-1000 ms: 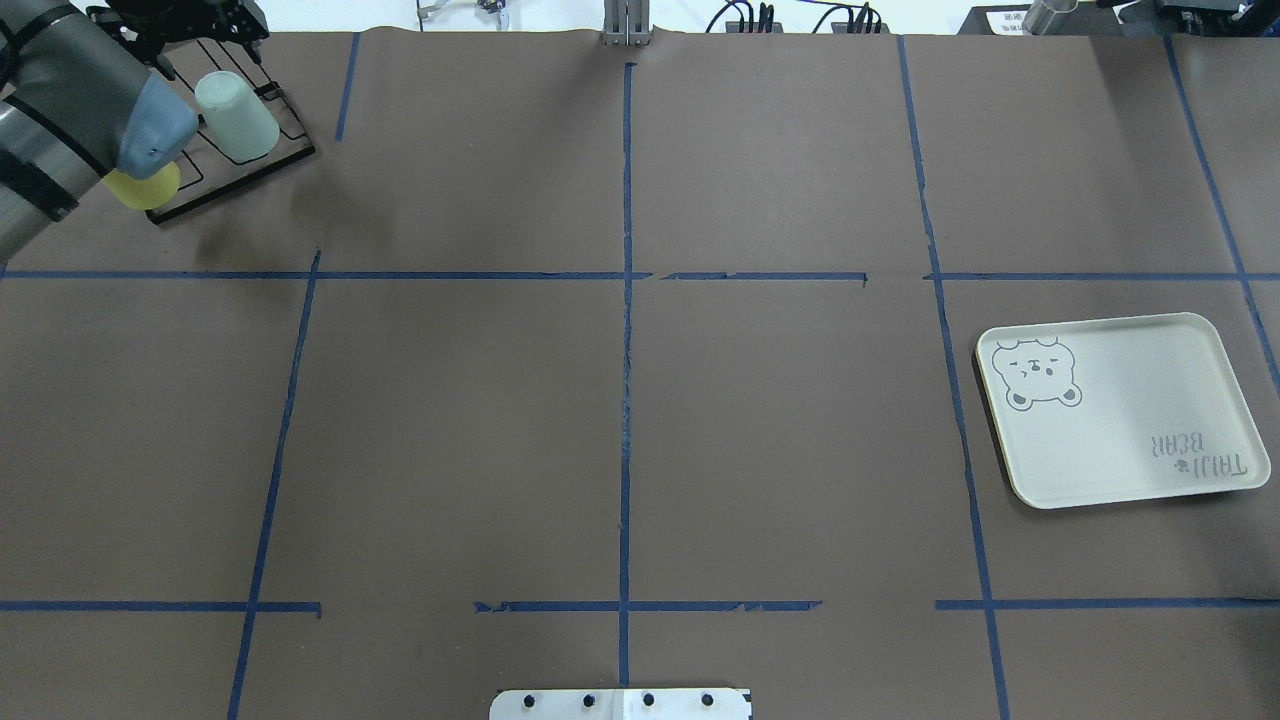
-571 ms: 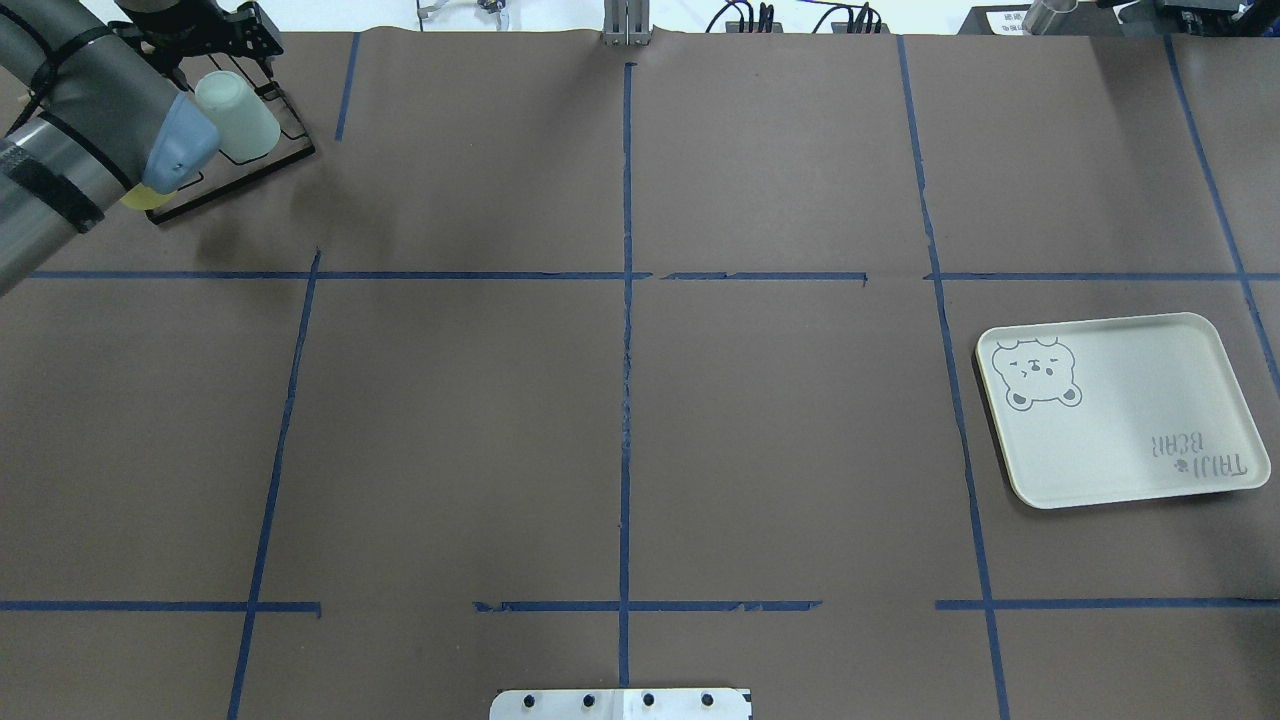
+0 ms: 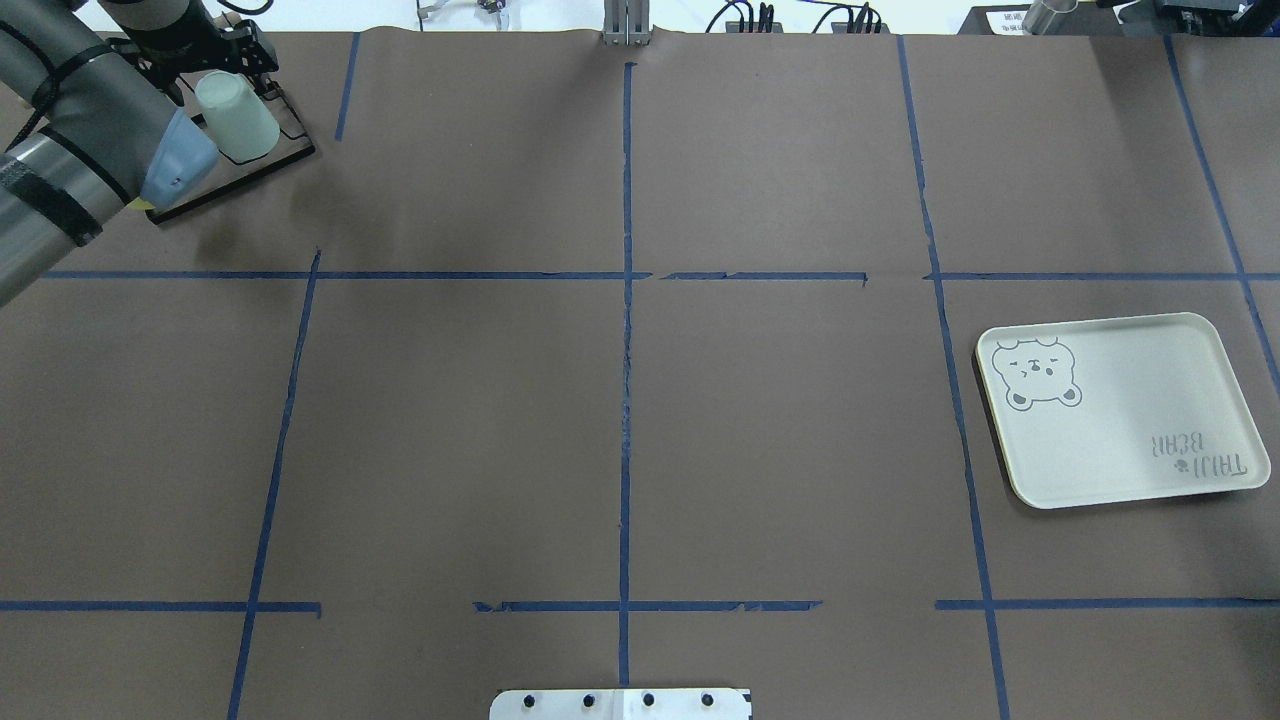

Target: Left arm grabs green cup and hands to right arm on tray

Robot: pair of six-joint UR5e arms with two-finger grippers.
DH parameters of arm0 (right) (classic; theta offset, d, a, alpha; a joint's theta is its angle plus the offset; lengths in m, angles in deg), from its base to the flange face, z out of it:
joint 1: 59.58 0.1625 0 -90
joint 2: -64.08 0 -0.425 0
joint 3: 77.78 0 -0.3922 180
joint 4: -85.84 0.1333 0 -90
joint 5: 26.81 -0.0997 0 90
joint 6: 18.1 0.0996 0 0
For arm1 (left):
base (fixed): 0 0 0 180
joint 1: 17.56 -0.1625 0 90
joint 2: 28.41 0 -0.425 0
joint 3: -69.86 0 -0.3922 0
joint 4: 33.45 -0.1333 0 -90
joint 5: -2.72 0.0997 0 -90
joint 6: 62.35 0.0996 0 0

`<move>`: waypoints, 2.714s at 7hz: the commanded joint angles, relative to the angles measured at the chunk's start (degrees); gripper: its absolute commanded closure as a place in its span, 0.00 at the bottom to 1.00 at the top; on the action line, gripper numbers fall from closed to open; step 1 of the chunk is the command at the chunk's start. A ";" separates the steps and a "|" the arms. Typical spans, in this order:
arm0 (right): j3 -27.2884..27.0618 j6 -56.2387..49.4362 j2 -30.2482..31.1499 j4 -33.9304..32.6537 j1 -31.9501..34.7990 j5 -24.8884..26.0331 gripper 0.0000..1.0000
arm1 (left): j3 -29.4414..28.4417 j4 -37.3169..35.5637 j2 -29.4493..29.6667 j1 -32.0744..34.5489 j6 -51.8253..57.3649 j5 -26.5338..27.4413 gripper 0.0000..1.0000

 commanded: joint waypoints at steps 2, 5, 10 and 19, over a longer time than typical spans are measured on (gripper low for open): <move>0.00 -0.09 0.00 0.00 -0.01 0.00 0.00 | -0.92 0.36 -0.18 -0.58 -0.12 0.00 0.10; -0.26 -0.09 0.00 0.00 -0.01 -0.09 0.00 | -1.54 2.56 -0.09 -0.67 -0.38 0.00 0.85; -1.14 -0.09 0.00 0.00 -0.01 -0.09 0.00 | 20.81 -8.53 -8.53 1.79 0.23 -0.08 0.98; 1.22 30.50 -8.86 18.24 -15.79 -0.37 0.00 | 53.62 -18.98 -11.52 -6.42 -28.44 -8.61 0.97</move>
